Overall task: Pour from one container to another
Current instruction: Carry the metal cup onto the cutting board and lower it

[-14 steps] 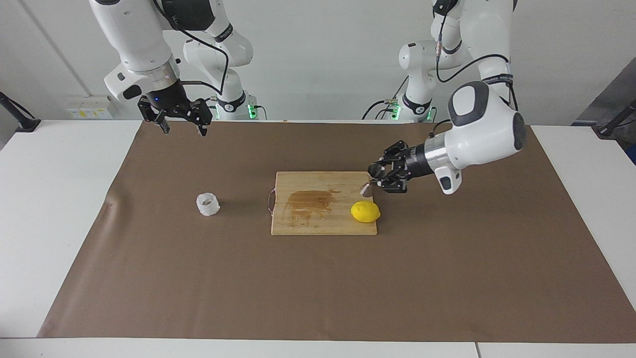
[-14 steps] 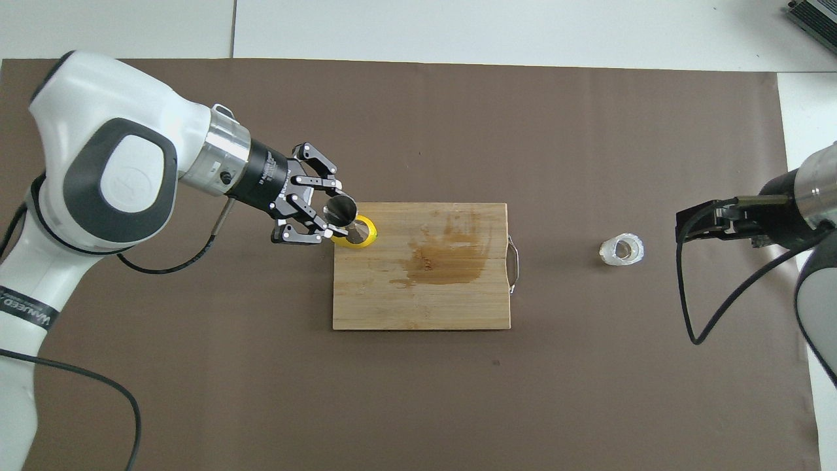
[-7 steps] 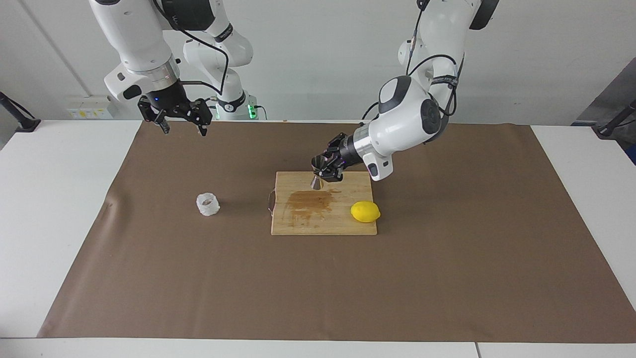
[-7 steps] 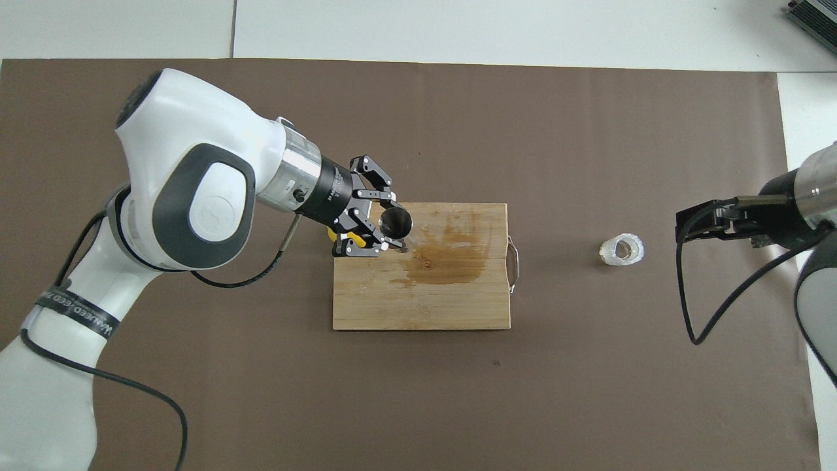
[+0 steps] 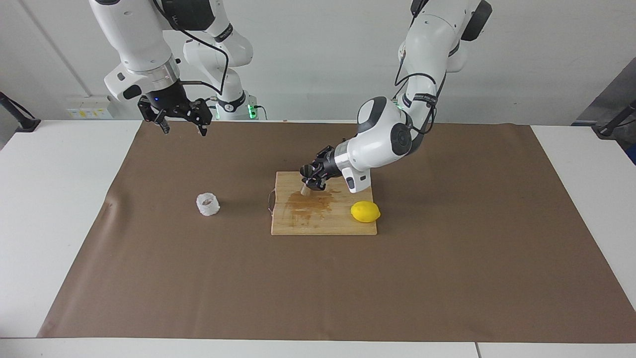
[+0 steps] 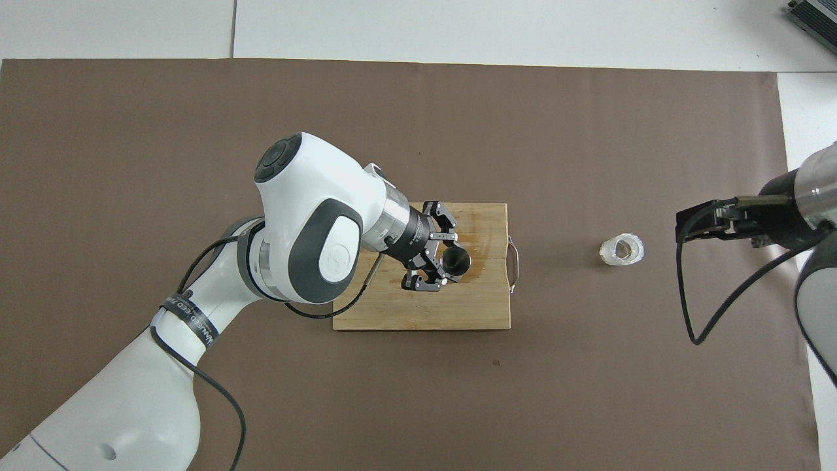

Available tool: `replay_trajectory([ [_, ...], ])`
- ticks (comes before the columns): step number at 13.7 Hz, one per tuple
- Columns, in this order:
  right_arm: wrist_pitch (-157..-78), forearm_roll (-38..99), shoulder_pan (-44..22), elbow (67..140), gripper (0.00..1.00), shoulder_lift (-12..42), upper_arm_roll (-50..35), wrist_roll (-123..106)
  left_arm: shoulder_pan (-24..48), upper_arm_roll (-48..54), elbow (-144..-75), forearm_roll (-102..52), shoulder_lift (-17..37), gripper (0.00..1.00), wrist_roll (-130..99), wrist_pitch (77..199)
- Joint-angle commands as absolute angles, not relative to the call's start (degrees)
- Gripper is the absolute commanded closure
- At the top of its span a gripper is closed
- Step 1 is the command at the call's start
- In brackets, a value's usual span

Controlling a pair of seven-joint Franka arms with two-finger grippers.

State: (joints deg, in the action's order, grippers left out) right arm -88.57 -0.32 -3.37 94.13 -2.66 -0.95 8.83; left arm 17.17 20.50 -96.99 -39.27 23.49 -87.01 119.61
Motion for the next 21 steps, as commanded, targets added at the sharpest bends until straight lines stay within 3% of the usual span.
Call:
replay_trajectory([
  [1, -88.07, -0.09, -2.81, 94.40, 0.00, -3.43, -1.06, 9.05, 18.28, 19.69, -97.12, -40.43, 23.82, 0.96, -85.17, 120.50],
  [9, -88.68, -0.09, -2.90, 94.57, 0.00, -3.43, -1.14, 8.88, 18.54, 19.69, -96.68, -40.17, 25.93, 0.76, -84.29, 121.46],
  [10, -89.38, -0.09, -3.07, 94.66, 0.00, -3.43, -1.14, 8.79, 18.54, 19.69, -96.68, -40.17, 25.93, 0.70, -84.29, 121.38],
  [12, -90.35, -0.18, -3.34, 94.83, 0.00, -3.43, -1.14, 7.39, 18.54, 19.69, -96.50, -40.08, 26.01, 0.31, -84.37, 121.46],
  [14, -90.61, -0.09, -3.34, 95.01, 0.00, -3.43, -1.14, 6.42, 18.54, 19.60, -96.42, -39.99, 26.02, 0.00, -84.81, 121.46],
  [21, -92.10, -0.09, -2.99, 96.23, 0.00, -3.78, -1.14, 1.95, 17.32, 18.90, -89.49, -30.35, 24.79, 0.00, -88.24, 114.37],
])
